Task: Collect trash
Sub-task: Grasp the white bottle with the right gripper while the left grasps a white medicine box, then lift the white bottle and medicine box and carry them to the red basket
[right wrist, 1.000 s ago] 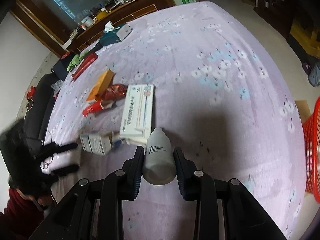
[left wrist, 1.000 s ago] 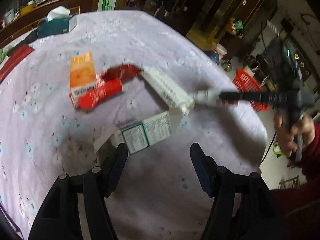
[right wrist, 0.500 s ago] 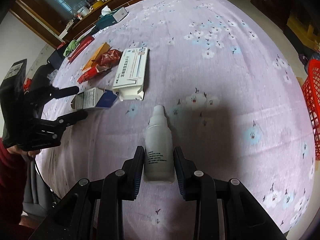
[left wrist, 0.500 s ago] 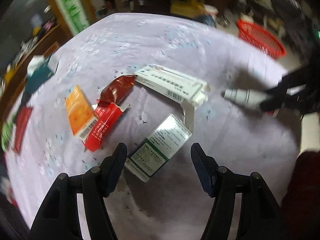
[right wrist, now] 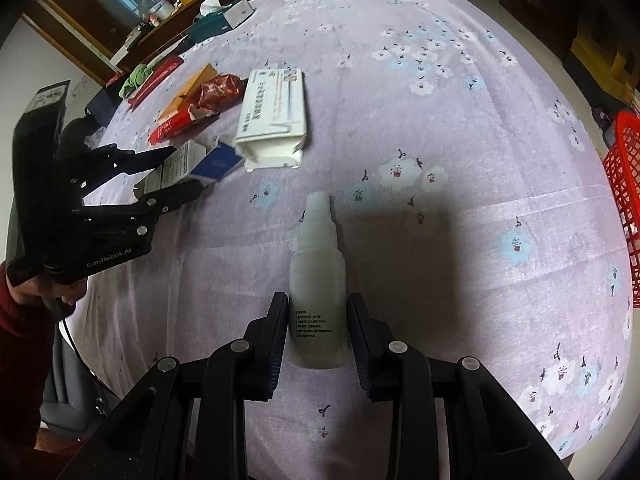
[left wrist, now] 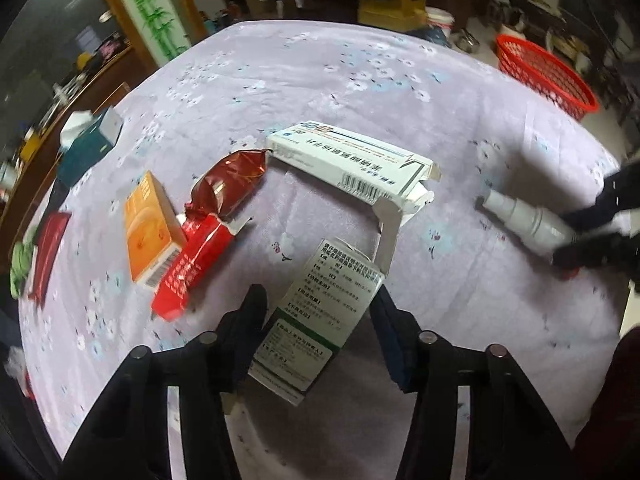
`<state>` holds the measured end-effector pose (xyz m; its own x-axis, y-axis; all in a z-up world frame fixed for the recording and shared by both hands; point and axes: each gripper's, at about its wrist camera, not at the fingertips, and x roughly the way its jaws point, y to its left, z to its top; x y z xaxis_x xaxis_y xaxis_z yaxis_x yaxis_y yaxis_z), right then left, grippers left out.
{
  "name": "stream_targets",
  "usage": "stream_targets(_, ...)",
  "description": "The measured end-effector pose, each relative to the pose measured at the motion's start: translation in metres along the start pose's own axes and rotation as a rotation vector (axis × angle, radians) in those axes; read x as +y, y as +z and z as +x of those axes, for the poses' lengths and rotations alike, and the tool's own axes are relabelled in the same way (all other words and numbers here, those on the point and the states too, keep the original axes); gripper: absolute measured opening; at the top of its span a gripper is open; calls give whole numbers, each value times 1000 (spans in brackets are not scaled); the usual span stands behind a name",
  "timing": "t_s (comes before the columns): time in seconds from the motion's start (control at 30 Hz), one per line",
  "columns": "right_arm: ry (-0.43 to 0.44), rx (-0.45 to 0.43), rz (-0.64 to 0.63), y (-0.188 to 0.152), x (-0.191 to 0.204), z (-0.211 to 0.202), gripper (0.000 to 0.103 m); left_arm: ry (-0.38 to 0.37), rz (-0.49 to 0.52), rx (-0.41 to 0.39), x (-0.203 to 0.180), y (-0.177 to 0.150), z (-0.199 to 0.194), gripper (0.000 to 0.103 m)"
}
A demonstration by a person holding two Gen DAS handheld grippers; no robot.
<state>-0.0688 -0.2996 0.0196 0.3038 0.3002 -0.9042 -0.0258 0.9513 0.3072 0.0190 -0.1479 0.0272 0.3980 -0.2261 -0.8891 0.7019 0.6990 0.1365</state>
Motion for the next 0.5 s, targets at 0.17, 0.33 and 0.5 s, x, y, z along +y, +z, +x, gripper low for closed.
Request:
stream_targets(0.17, -7, 16, -8, 3, 8, 6, 33, 8, -176, -33, 6, -9, -10, 47)
stream_targets(0.33, -19, 29, -19, 4, 15, 12, 33, -22, -313, -62, 5, -24, -26, 47)
stream_targets(0.5, -31, 24, -8, 3, 20, 12, 32, -39, -402, -74, 0, -37, -37, 47)
